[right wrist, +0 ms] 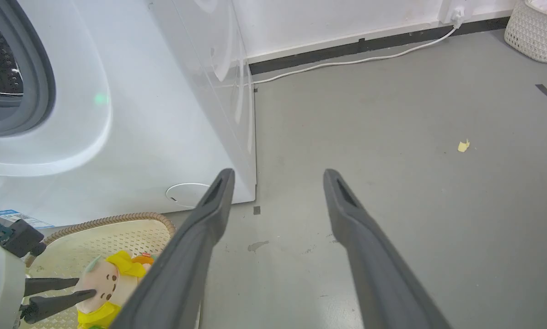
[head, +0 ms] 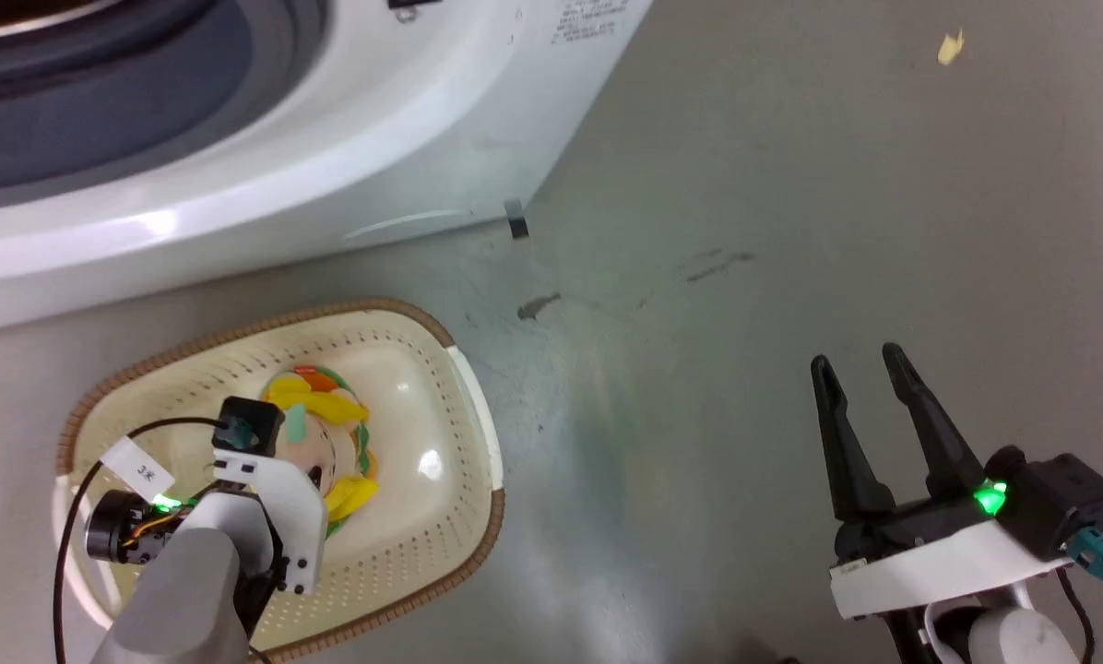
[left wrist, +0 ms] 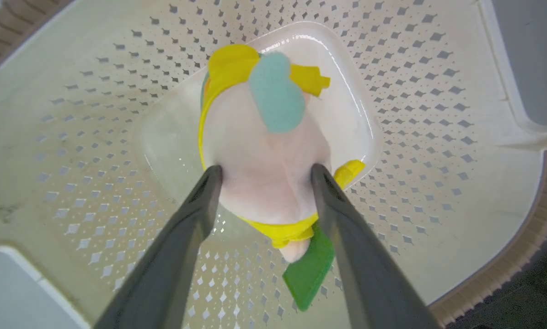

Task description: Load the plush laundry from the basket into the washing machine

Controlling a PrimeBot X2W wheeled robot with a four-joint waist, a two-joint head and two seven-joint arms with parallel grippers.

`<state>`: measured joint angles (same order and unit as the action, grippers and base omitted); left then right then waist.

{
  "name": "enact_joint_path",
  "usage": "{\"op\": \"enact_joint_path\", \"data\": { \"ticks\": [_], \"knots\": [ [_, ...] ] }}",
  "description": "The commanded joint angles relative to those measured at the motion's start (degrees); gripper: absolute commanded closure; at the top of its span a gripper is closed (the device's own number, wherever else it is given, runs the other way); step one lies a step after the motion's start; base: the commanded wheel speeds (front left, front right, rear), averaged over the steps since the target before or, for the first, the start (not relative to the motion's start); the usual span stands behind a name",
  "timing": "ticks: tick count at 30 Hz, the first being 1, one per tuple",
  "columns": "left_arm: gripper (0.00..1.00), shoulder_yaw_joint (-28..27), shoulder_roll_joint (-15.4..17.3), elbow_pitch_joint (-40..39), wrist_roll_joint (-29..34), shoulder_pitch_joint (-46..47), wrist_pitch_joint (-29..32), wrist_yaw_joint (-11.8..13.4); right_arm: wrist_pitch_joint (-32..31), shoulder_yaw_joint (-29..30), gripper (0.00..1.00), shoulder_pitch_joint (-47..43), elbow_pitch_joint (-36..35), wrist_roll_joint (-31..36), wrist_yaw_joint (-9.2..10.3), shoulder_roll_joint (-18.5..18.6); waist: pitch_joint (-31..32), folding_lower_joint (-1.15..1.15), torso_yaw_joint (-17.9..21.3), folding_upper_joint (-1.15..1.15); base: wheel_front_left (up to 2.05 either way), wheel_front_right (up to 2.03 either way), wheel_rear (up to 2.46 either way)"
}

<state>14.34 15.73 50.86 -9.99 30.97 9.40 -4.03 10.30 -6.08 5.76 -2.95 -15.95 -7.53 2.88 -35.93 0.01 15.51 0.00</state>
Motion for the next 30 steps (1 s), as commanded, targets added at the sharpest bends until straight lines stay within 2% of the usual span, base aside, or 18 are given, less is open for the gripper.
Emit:
{"op": "enact_joint_path", "data": {
  "ticks": [1,6,7,8,13,18,30],
  "knots": [
    [0.0,0.41,0.48,1.4,-0.59,1.46,0.24,0.13,0.53,-0.32,0.0,1.41,-0.22,-0.61,0.03,0.0,-1.28,-0.01,0.65,0.0,0.0,0.0,0.0],
    [0.0,1.37,0.89,4.35,-1.69,3.43,0.93,-0.41,1.13,-0.89,0.0,2.07,0.05,-1.34,0.03,-0.01,-3.54,-0.01,1.4,0.0,0.0,0.0,0.0],
    [0.48,1.54,0.97,4.94,-1.91,3.74,0.91,-0.46,1.25,-1.02,0.0,2.23,0.17,-1.49,0.03,-0.01,-3.82,-0.01,1.53,0.0,0.0,0.0,0.0],
    [1.0,1.64,0.98,5.5,-2.21,4.03,0.73,-0.52,1.37,-1.07,0.0,2.37,0.3,-1.62,0.03,-0.01,-4.06,-0.01,1.59,0.0,0.0,0.0,0.0],
    [1.0,2.11,0.3,8.39,-3.94,5.06,-0.3,-0.86,1.96,-1.11,0.0,2.97,0.86,-1.51,0.03,-0.01,-4.13,-0.01,1.17,0.0,0.0,0.0,0.0],
    [1.0,0.68,-1.25,11.42,-7.6,4.79,-2.93,-0.75,2.56,0.33,0.0,2.67,2.19,-2.82,0.03,-0.01,-1.11,-0.01,-0.13,0.0,0.0,0.0,0.0],
    [1.0,3.99,-6.54,15.46,-13.18,-0.51,-14.02,-3.03,3.99,5.53,0.0,-0.54,7.92,-3.78,0.04,-0.01,16.43,-0.01,-7.34,0.0,0.0,0.0,0.0]
  ]
}}
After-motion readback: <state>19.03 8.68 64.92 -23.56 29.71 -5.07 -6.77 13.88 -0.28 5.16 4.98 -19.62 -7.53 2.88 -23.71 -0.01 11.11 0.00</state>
